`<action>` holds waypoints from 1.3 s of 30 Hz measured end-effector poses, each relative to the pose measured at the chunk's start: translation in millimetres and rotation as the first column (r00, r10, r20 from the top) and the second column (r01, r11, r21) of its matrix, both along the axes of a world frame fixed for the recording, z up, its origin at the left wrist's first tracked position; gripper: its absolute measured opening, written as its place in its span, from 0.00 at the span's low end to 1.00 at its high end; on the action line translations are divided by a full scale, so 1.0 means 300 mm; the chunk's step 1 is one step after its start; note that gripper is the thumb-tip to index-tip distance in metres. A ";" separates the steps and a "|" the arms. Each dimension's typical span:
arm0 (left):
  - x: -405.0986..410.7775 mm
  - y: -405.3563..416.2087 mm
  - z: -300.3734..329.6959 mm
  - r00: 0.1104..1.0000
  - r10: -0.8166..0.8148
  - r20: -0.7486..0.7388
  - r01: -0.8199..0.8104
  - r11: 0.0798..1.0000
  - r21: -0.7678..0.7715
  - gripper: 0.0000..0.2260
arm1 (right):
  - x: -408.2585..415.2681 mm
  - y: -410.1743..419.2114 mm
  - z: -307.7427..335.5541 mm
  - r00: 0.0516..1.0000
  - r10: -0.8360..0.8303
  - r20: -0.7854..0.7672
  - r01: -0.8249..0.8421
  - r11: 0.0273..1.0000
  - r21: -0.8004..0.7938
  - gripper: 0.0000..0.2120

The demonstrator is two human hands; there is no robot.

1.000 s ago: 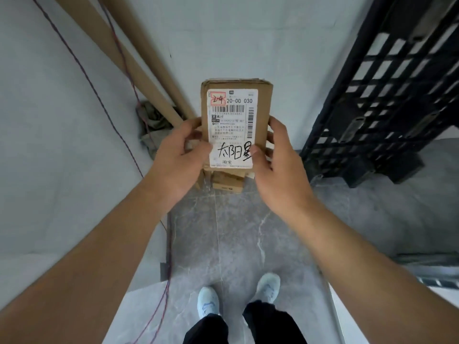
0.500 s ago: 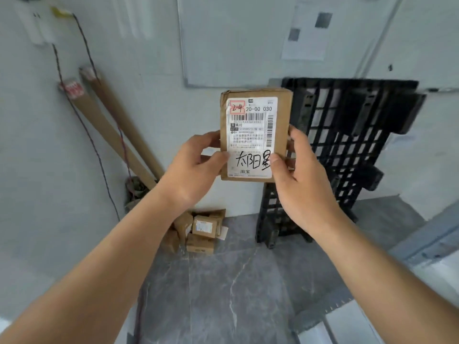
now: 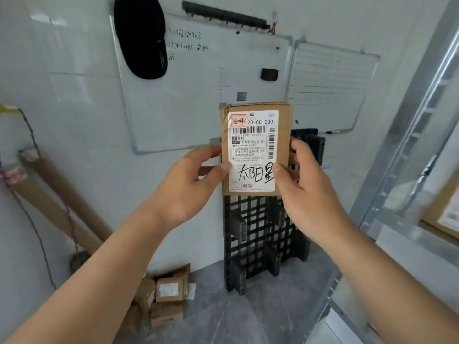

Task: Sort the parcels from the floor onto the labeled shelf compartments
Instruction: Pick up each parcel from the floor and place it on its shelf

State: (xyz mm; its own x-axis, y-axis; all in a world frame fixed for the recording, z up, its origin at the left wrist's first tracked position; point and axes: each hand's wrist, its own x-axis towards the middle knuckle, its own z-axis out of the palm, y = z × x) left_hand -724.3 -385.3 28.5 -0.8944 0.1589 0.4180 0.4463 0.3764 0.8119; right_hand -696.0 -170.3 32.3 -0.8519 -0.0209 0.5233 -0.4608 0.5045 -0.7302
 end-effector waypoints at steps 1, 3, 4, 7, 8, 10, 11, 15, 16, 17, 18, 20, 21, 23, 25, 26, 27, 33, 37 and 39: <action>-0.008 0.007 0.017 0.999 -0.051 -0.009 0.051 0.998 0.023 0.16 | 0.010 -0.001 0.012 0.999 -0.035 -0.009 0.034 0.999 -0.011 0.20; -0.026 0.025 0.043 0.990 -0.137 -0.039 0.140 0.987 0.077 0.14 | 0.029 -0.001 0.031 0.993 -0.112 -0.024 0.111 0.994 -0.021 0.20; -0.035 0.036 0.052 0.983 -0.177 -0.053 0.181 0.978 0.103 0.14 | 0.041 0.000 0.039 0.988 -0.151 -0.028 0.151 0.988 -0.028 0.20; -0.059 0.086 0.073 0.951 -0.296 -0.085 0.305 0.943 0.134 0.16 | 0.092 0.016 0.058 0.964 -0.263 -0.037 0.261 0.964 -0.057 0.20; -0.064 0.107 0.077 0.937 -0.338 -0.093 0.348 0.926 0.144 0.17 | 0.112 0.025 0.062 0.952 -0.304 -0.035 0.302 0.952 -0.058 0.20; -0.066 0.153 0.083 0.905 -0.412 -0.102 0.424 0.892 0.155 0.17 | 0.157 0.049 0.068 0.925 -0.379 -0.039 0.376 0.924 -0.068 0.21; -0.062 0.177 0.085 0.889 -0.446 -0.102 0.457 0.875 0.158 0.17 | 0.183 0.063 0.071 0.909 -0.415 -0.042 0.411 0.908 -0.078 0.21; -0.016 0.279 0.084 0.817 -0.567 -0.105 0.577 0.804 0.145 0.19 | 0.309 0.118 0.069 0.854 -0.519 -0.035 0.513 0.851 -0.116 0.18; 0.003 0.306 0.085 0.796 -0.597 -0.105 0.606 0.784 0.137 0.19 | 0.347 0.134 0.066 0.836 -0.548 -0.034 0.540 0.832 -0.123 0.17; 0.028 0.333 0.087 0.773 -0.626 -0.105 0.634 0.762 0.132 0.20 | 0.387 0.148 0.064 0.817 -0.575 -0.035 0.567 0.813 -0.131 0.18; 0.056 0.360 0.089 0.752 -0.651 -0.105 0.659 0.741 0.129 0.21 | 0.429 0.163 0.064 0.799 -0.601 -0.038 0.592 0.795 -0.135 0.19; 0.122 0.411 0.095 0.714 -0.691 -0.114 0.700 0.703 0.122 0.22 | 0.519 0.191 0.068 0.770 -0.636 -0.051 0.626 0.768 -0.134 0.19; 0.158 0.437 0.097 0.694 -0.710 -0.117 0.719 0.684 0.121 0.22 | 0.565 0.205 0.070 0.758 -0.650 -0.056 0.639 0.758 -0.132 0.19; 0.235 0.491 0.100 0.657 -0.745 -0.116 0.753 0.646 0.123 0.22 | 0.663 0.234 0.072 0.730 -0.680 -0.066 0.670 0.731 -0.130 0.18; 0.315 0.549 0.100 0.631 -0.769 -0.105 0.775 0.618 0.135 0.23 | 0.762 0.263 0.070 0.705 -0.705 -0.073 0.695 0.708 -0.127 0.18; 0.357 0.578 0.100 0.621 -0.778 -0.099 0.783 0.607 0.137 0.23 | 0.814 0.279 0.067 0.695 -0.716 -0.072 0.705 0.697 -0.132 0.19; 0.403 0.607 0.099 0.609 -0.788 -0.093 0.792 0.596 0.135 0.22 | 0.868 0.297 0.063 0.684 -0.726 -0.065 0.715 0.686 -0.139 0.19; 0.712 0.796 0.072 0.547 -0.835 -0.058 0.832 0.535 0.148 0.20 | 1.212 0.420 0.036 0.591 -0.806 -0.041 0.795 0.590 -0.143 0.19; 0.927 0.934 0.056 0.493 -0.869 -0.041 0.862 0.481 0.159 0.16 | 1.454 0.510 0.018 0.518 -0.855 -0.030 0.845 0.517 -0.137 0.20; 1.025 1.004 0.052 0.457 -0.889 -0.023 0.881 0.450 0.146 0.17 | 1.570 0.556 0.019 0.488 -0.872 -0.034 0.862 0.488 -0.135 0.20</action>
State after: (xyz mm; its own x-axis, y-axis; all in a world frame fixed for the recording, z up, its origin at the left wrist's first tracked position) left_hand -416.7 -84.2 44.2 -0.3191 0.8300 0.4574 0.4386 -0.2985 0.8476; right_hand -224.9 -3.5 38.1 -0.3635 0.7517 0.5502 0.1115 0.6215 -0.7754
